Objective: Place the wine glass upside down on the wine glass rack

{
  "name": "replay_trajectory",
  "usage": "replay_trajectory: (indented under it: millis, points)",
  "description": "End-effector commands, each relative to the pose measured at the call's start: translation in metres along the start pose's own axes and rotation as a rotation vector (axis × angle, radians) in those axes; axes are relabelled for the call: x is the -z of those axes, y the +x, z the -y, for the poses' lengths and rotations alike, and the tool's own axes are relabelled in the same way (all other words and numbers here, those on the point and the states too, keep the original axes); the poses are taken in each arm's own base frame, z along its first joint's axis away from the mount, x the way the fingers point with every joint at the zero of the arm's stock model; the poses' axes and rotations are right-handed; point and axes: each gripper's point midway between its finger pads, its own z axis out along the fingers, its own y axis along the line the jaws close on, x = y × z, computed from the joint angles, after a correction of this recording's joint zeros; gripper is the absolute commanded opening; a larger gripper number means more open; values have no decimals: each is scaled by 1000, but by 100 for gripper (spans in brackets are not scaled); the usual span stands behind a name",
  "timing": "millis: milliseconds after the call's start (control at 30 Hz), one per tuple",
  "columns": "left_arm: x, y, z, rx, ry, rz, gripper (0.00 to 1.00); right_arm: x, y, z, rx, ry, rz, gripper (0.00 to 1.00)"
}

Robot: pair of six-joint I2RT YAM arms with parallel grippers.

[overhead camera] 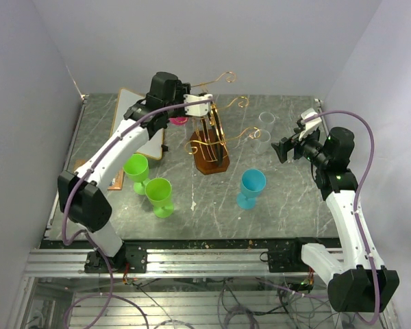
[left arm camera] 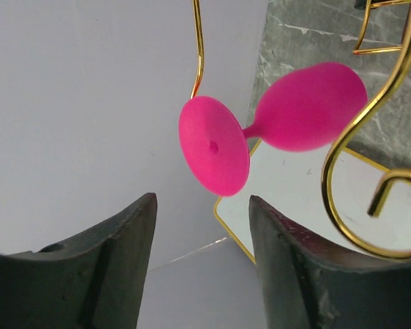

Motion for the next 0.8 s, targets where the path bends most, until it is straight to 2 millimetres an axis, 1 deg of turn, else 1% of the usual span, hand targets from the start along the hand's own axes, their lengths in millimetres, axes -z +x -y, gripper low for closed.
replay_trajectory:
  millis: [0,133,300,400,467,533,633,700,767]
  points:
    - [20,-8,-4,22,-20,46,70,0,0,0,-8,-5,14,95]
    - [31,-7,-2,30,-24,56,78,0,1,1,-7,-3,14,95]
    - [47,-5,2,58,-33,67,81,-1,5,3,-10,5,4,95]
    - [59,-1,5,110,-52,63,87,-2,7,4,-12,7,3,95]
    - [68,5,8,157,-64,46,89,-2,8,4,-13,4,1,95]
    - [78,11,10,220,-76,26,90,-3,9,3,-15,1,-2,95]
    - [96,24,20,361,-68,-10,91,-4,10,3,-17,-1,-6,95]
    - [111,34,29,471,-51,-26,91,-4,10,4,-17,0,-5,95]
    - [123,48,42,589,-27,-53,91,-4,11,3,-18,-2,-6,95]
